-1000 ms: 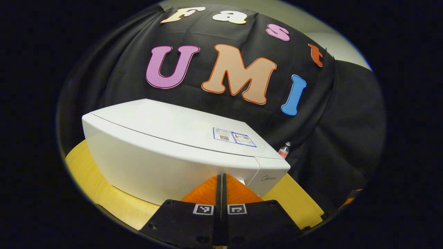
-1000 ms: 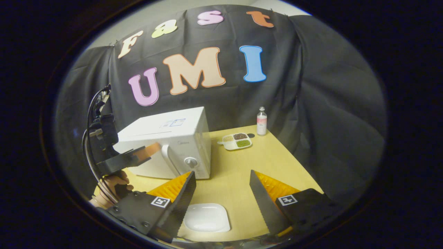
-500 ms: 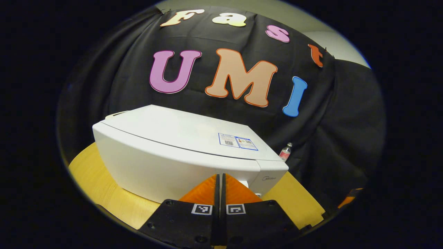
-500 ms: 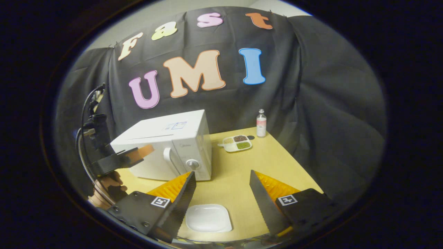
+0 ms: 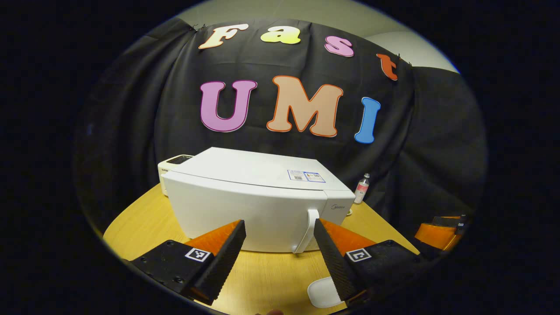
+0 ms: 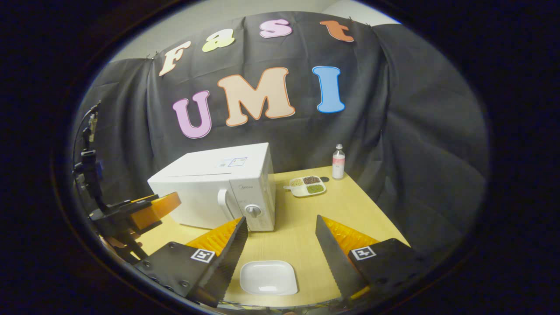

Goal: Open the microwave oven with the left hand, put the food in, and close the microwave oven.

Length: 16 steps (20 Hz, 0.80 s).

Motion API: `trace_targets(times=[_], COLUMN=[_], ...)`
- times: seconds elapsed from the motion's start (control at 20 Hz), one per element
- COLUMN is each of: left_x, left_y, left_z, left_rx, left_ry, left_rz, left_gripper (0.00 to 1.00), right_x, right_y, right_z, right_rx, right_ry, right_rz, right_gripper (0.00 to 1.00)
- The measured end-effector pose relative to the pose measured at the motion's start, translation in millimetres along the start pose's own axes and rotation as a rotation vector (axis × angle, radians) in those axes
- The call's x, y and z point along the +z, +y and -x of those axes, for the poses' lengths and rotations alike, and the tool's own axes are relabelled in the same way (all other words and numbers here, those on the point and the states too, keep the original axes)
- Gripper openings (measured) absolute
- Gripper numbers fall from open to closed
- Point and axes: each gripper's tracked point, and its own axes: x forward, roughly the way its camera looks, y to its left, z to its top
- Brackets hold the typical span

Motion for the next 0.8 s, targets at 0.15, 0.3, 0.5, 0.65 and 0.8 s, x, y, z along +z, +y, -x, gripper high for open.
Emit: trace_targets(times=[0.15, 0.3, 0.5, 0.65, 0.8], left_x=[11.2, 26.5, 44.1, 56.8, 62.7], left_y=[1.2, 12.5, 14.5, 11.6, 2.4], left_z=[26.2, 45.1, 58.4, 60.2, 60.7], left_rx=[0.018, 0.071, 0.086, 0.082, 0.069], left_ry=[-0.013, -0.046, -0.082, -0.113, -0.132], left_rz=[0.036, 0.031, -0.002, -0.058, -0.074], left_gripper=[0.97, 0.96, 0.96, 0.96, 0.96], right_x=[9.1, 22.5, 40.5, 45.0, 45.2], right_y=[2.7, 1.7, -1.8, -7.7, -11.1], right_z=[6.2, 12.4, 23.9, 29.6, 36.2], right_rx=[0.013, 0.013, 0.012, 0.008, 0.009], right_ry=[-0.027, -0.06, -0.107, -0.125, -0.126], right_rz=[-0.008, -0.006, 0.003, 0.007, -0.002], right_gripper=[0.92, 0.92, 0.92, 0.96, 0.91])
